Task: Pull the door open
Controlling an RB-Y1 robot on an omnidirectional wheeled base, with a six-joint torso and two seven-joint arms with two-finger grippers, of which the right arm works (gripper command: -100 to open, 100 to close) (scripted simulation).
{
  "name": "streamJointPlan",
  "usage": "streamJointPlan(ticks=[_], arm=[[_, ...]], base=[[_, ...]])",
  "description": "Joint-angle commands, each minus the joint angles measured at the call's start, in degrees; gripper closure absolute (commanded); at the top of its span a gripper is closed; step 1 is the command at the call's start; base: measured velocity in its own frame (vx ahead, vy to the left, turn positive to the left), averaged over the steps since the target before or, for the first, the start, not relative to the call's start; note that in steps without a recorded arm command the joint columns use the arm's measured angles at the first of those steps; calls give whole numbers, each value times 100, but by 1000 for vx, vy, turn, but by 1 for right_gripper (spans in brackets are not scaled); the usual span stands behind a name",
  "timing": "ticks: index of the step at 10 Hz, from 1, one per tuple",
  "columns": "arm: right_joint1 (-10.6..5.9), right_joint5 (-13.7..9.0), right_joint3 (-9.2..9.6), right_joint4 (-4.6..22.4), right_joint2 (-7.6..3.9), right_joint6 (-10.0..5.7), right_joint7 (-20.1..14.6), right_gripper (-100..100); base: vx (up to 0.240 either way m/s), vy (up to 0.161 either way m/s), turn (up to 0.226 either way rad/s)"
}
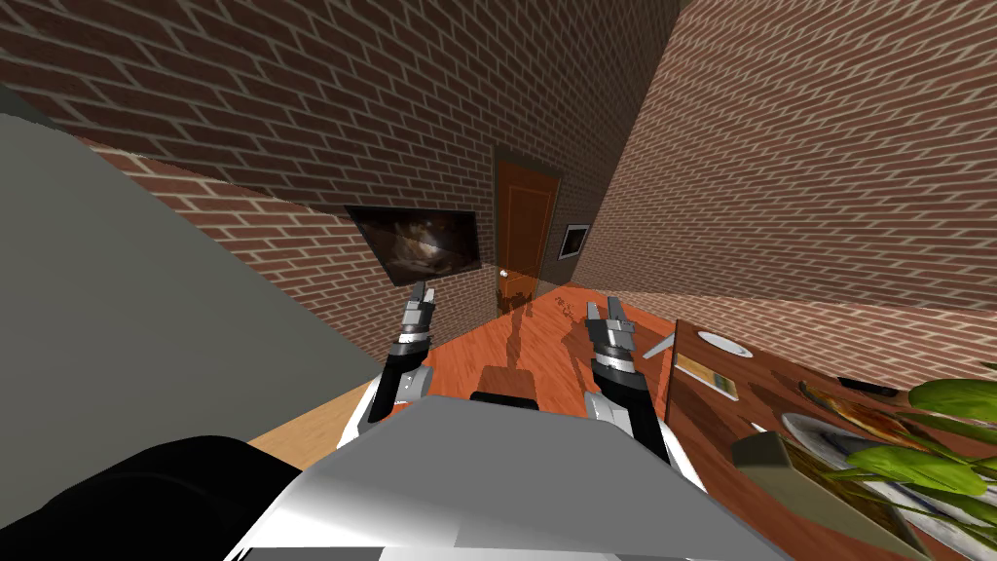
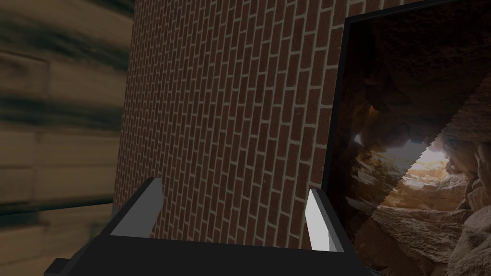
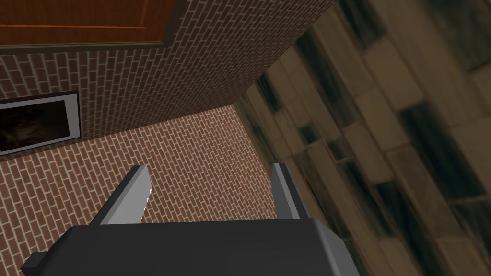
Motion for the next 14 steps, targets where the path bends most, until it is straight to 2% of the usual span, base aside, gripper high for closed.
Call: streamJointPlan(ticks=[1, 6, 13, 14], arm=[[-64, 31, 16, 164, -61, -52, 120, -100], [-316, 154, 78, 810, -248, -256, 592, -100], [-572, 278, 140, 1466, -403, -463, 1071, -100], [-655, 318, 161, 1680, -448, -531, 1228, -100]], base=[[51, 11, 19], [130, 14, 19], [84, 6, 14], [119, -2, 21]])
